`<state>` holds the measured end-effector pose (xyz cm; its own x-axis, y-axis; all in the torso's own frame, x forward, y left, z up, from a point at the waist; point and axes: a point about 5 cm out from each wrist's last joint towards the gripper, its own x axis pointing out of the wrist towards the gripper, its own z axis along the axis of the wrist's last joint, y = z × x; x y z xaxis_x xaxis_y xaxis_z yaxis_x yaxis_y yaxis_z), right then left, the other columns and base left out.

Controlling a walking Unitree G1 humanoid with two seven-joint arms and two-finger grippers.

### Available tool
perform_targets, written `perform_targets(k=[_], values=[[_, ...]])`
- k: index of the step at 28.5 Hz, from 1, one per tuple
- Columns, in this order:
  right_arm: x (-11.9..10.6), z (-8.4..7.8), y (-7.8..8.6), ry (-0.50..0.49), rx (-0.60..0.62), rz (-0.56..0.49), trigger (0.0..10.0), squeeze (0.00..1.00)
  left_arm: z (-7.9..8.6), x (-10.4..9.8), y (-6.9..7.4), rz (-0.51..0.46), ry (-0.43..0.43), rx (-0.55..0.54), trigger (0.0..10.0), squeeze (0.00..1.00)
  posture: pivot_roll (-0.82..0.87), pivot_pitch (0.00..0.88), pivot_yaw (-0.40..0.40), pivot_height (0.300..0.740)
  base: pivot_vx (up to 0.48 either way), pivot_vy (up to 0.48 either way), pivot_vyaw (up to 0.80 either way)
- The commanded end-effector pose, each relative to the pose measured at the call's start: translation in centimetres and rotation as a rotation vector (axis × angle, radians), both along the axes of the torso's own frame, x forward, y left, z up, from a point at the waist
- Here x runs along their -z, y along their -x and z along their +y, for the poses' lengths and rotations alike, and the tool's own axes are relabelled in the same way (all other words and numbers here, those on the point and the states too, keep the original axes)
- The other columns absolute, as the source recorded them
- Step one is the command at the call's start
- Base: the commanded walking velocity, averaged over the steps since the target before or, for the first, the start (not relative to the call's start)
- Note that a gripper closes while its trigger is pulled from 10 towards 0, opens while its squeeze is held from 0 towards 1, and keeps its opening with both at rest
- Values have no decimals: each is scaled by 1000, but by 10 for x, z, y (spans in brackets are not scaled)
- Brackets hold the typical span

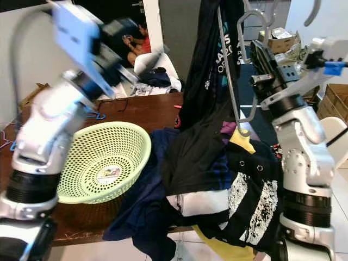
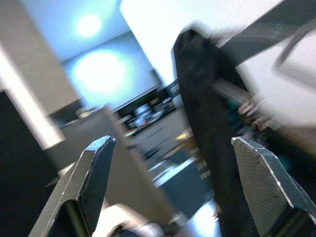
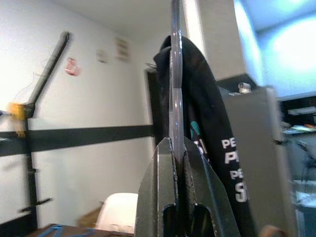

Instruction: Hang hanger

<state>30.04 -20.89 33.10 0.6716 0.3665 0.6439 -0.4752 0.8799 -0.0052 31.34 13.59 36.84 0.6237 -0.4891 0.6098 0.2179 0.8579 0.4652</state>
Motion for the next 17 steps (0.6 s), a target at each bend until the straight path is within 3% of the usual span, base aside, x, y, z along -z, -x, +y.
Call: perform_targets(k=[1, 3, 10, 17], values=[[-5, 7, 9, 21, -71, -41, 10000, 0, 12, -9, -2, -49, -14, -79, 10000, 0, -7, 0, 23, 740, 0, 0, 0], [0, 14, 16, 42, -158, -38, 10000, 0, 18, -11, -7, -76, -72, -129, 10000, 0, -12, 0, 24, 740, 0, 0, 0], [4, 27, 23, 69, -239, -35, 10000, 0, 16, -11, -15, -94, -86, -138, 10000, 0, -23, 0, 27, 740, 0, 0, 0], [6, 43, 32, 88, -328, -34, 10000, 0, 0, -7, -24, -99, -109, -79, 10000, 0, -36, 0, 33, 740, 0, 0, 0]])
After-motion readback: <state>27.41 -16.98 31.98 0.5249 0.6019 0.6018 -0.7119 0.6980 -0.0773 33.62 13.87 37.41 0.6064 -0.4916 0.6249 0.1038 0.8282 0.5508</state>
